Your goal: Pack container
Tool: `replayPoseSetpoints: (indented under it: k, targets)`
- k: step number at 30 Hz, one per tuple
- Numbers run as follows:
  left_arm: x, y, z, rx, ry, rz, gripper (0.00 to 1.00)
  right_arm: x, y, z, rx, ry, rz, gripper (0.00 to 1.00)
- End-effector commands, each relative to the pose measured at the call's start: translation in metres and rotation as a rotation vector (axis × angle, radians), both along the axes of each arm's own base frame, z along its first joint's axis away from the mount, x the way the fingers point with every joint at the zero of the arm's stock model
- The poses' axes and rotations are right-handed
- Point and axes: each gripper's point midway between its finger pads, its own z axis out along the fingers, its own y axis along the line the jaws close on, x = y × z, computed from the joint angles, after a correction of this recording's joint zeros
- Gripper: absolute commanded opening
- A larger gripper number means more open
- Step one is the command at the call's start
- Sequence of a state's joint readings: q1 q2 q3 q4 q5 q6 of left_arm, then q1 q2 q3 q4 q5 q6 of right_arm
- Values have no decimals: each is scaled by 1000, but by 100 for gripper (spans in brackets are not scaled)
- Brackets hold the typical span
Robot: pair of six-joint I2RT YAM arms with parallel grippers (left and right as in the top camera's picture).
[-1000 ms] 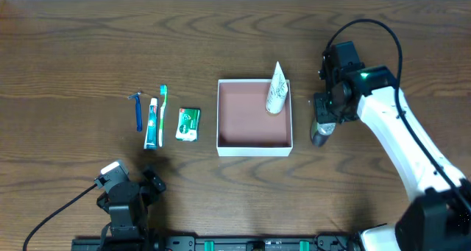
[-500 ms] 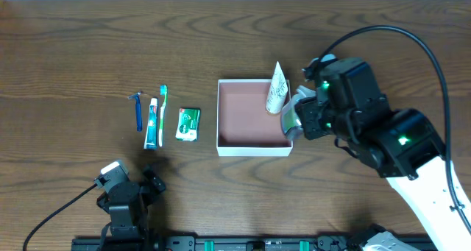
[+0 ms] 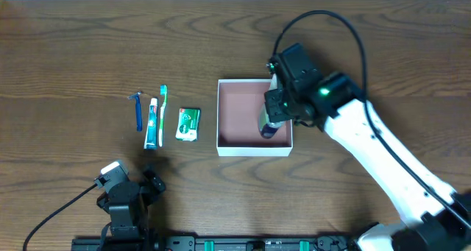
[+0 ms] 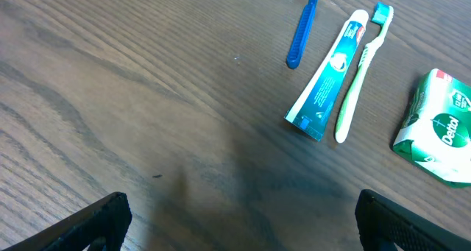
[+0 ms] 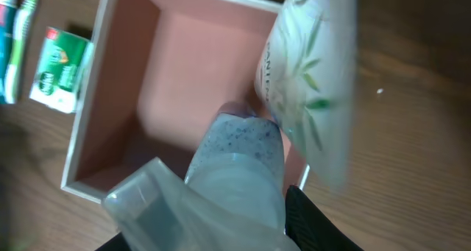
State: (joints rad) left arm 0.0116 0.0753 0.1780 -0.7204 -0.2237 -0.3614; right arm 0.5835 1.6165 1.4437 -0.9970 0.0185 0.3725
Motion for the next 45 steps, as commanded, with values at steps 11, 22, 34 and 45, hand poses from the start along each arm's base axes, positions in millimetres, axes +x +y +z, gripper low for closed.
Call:
replayPoseSetpoints:
  k: [11,22,34,45]
  targets:
    - [-1,1,-4,10,12,1,98,-2,-13,-15,-79,25,-54,61]
    - [-1,1,-4,10,12,1,98,7,-40,46,-17,-157,-131,84]
    - [-2,2,-4,64,34,-44,98,10,-240,140,59,-442,-798,99]
    - [15,-4,15,97,-56,-109,98,4,-275,137,38,-437,-912,99]
